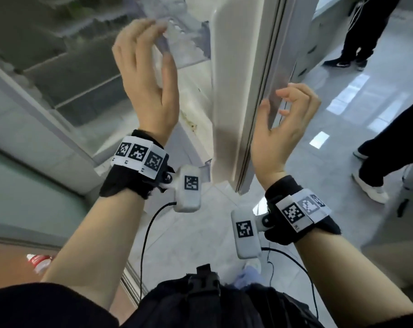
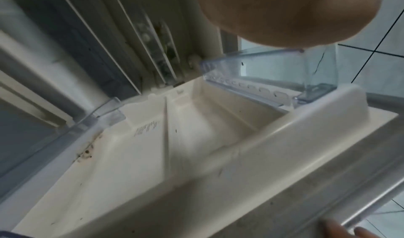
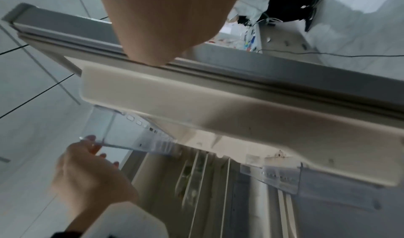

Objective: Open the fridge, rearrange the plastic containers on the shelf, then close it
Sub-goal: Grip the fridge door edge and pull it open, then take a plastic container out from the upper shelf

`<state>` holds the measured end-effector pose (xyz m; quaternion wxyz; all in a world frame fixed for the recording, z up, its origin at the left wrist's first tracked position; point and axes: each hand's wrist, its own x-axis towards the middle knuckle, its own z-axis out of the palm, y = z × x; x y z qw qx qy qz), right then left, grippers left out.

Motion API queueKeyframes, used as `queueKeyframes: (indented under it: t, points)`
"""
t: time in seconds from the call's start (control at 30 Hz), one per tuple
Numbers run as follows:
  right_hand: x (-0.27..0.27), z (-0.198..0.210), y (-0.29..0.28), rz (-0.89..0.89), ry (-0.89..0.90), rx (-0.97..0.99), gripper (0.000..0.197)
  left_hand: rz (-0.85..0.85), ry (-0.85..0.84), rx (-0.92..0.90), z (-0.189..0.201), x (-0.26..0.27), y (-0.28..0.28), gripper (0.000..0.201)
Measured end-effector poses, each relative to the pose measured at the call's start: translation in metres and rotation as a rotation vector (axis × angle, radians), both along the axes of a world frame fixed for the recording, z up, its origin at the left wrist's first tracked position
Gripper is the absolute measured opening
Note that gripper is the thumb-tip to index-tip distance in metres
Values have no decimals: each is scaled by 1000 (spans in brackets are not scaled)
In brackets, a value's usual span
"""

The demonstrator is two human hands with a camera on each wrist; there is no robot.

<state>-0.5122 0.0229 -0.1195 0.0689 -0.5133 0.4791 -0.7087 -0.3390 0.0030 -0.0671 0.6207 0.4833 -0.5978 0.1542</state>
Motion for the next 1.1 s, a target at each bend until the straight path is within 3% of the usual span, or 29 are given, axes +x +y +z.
queueKeyframes:
  t: [0.2,0.4,0.7,0.93,1.1]
  points:
    - [-32,-19,-26,41,80,19,17,-221,-150,63,-4,-59,-34,35]
    - [-77,-27,-80,171,141,114,30,-183,-338,118,-2,-115,-83,40]
    - [-148,-17,-172,270,150,316,41,-88,-444,271,8,-202,-155,55]
    - [-172,-3,-218,267,168,337,43,-57,-488,401,11,-226,-184,63]
    - [-168,-5,-227,228,169,280,37,-158,-469,446,16,-225,-188,63]
